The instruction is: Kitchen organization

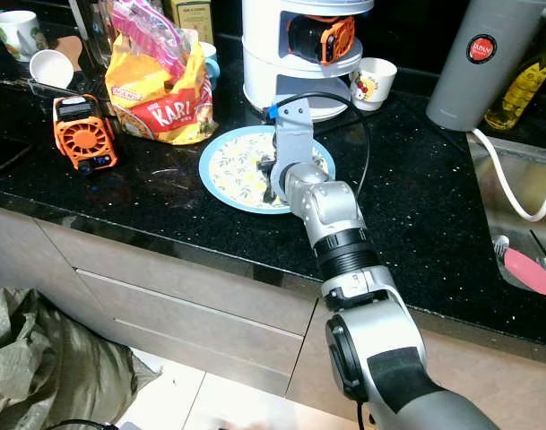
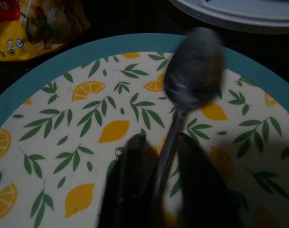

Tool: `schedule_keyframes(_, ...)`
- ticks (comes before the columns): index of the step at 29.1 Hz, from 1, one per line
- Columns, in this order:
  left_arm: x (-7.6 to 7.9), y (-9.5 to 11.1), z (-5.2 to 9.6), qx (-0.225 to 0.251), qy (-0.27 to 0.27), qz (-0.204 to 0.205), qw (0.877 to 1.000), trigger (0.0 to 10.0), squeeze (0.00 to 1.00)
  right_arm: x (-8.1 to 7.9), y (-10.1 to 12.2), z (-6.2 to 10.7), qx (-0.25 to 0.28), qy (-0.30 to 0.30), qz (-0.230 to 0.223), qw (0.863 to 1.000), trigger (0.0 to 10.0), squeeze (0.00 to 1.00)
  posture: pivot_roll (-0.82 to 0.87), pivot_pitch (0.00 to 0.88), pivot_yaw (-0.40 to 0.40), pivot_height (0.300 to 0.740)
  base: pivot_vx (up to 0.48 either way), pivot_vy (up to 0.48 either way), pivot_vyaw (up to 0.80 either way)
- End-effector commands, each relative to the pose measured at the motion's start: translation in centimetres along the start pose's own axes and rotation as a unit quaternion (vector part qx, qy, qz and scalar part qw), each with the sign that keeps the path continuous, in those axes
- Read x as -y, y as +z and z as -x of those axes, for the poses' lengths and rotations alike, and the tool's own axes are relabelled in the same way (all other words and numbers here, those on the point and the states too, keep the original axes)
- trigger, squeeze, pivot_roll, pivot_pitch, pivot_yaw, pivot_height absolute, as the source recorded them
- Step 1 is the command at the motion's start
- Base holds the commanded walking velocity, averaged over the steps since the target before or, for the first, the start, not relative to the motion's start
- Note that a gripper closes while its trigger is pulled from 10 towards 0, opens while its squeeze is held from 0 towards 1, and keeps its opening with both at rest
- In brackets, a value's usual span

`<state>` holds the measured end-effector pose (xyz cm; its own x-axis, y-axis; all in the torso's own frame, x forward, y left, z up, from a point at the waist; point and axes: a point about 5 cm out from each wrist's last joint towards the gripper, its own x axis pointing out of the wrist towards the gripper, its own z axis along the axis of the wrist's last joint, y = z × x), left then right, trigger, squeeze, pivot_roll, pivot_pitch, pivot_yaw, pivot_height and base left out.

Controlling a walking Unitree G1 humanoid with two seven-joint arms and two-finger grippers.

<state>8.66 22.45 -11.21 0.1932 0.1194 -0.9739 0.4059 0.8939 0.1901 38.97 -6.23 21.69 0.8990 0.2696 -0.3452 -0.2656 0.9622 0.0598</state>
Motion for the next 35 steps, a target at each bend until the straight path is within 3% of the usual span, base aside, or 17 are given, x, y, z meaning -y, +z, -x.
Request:
schedule_keyframes(1, 0.7, -0.2, 0.0, -0.001, -0.008, 0.001, 1.000, 10.0, 0.00, 1.0, -3.0, -0.4, -0.064, -0.017, -0.009, 0.998, 0.0, 0.00, 0.06, 0.109, -0.078, 0.740, 0.000, 0.000, 0.00)
schedule_keyframes(10, 0.6, -0.1, 0.0, -0.001, -0.007, 0.000, 1.000, 10.0, 0.00, 1.1, -3.1, -0.5, -0.066, -0.019, -0.021, 0.997, 0.0, 0.00, 0.06, 0.106, -0.073, 0.740, 0.000, 0.000, 0.00)
schedule_keyframes(13, 0.4, 0.0, 0.0, 0.001, -0.006, 0.000, 1.000, 10.0, 0.00, 1.5, -2.4, -0.4, -0.030, -0.011, -0.068, 0.997, 0.0, 0.00, 0.06, 0.100, -0.068, 0.740, 0.000, 0.000, 0.00)
schedule_keyframes(16, 0.4, 0.0, 0.0, 0.001, -0.006, 0.000, 1.000, 10.0, 0.00, 1.6, -2.1, -0.3, -0.016, -0.008, -0.083, 0.996, 0.0, 0.00, 0.06, 0.100, -0.068, 0.740, 0.000, 0.000, 0.00)
schedule_keyframes(17, 0.4, 0.0, 0.0, 0.001, -0.006, 0.000, 1.000, 10.0, 0.00, 1.5, -1.4, -0.1, 0.014, 0.017, -0.121, 0.992, 0.0, 0.00, 0.07, 0.098, -0.066, 0.740, 0.000, 0.000, 0.00)
schedule_keyframes(19, 0.4, 0.1, 0.0, 0.001, -0.006, 0.001, 1.000, 10.0, 0.00, 1.6, 1.3, 1.2, 0.122, 0.103, -0.217, 0.963, 0.0, 0.00, 0.07, 0.094, -0.063, 0.740, 0.000, 0.000, 0.00)
schedule_keyframes(20, 0.4, 0.1, 0.0, 0.001, -0.006, 0.000, 1.000, 10.0, 0.00, 1.9, 3.0, 2.9, 0.199, 0.179, -0.283, 0.921, 0.7, 0.00, 0.07, 0.092, -0.063, 0.740, 0.000, 0.000, 0.00)
schedule_keyframes(22, 0.4, 0.1, 0.0, 0.001, -0.006, -0.001, 1.000, 10.0, 0.00, 2.1, 3.7, 4.1, 0.233, 0.223, -0.290, 0.901, 2.3, 0.00, 0.07, 0.088, -0.059, 0.740, 0.000, 0.000, 0.00)
schedule_keyframes(23, 0.4, 0.1, 0.0, 0.001, -0.006, -0.001, 1.000, 10.0, 0.00, 2.1, 3.7, 4.1, 0.233, 0.223, -0.290, 0.901, 2.3, 0.00, 0.07, 0.088, -0.059, 0.740, 0.000, 0.000, 0.00)
schedule_keyframes(25, 0.3, 0.1, 0.0, 0.002, -0.006, -0.003, 1.000, 10.0, 0.00, 2.4, 4.3, 5.1, 0.262, 0.252, -0.292, 0.885, 3.7, 0.00, 0.07, 0.085, -0.057, 0.740, 0.000, 0.000, 0.00)
schedule_keyframes(26, 0.3, 0.1, 0.0, 0.002, -0.006, -0.004, 1.000, 10.0, 0.00, 2.5, 4.4, 5.5, 0.271, 0.262, -0.295, 0.878, 3.7, 0.00, 0.07, 0.085, -0.057, 0.740, 0.000, 0.000, 0.00)
schedule_keyframes(28, 0.2, 0.2, 0.0, 0.003, -0.005, -0.005, 1.000, 10.0, 0.00, 2.6, 4.7, 6.0, 0.285, 0.274, -0.310, 0.865, 3.3, 0.00, 0.07, 0.081, -0.055, 0.740, 0.000, 0.000, 0.00)
schedule_keyframes(31, 0.1, 0.4, 0.0, 0.006, -0.003, -0.006, 1.000, 10.0, 0.00, 3.2, 4.8, 6.3, 0.306, 0.265, -0.329, 0.853, 0.0, 0.00, 0.07, 0.073, -0.054, 0.740, 0.000, 0.000, -0.70)
schedule_keyframes(35, -0.1, 0.6, 0.0, 0.009, -0.001, -0.007, 1.000, 10.0, 0.00, 4.6, 4.7, 6.2, 0.318, 0.237, -0.345, 0.851, 0.0, 0.00, 0.07, 0.068, -0.050, 0.740, 0.000, 0.000, -0.79)
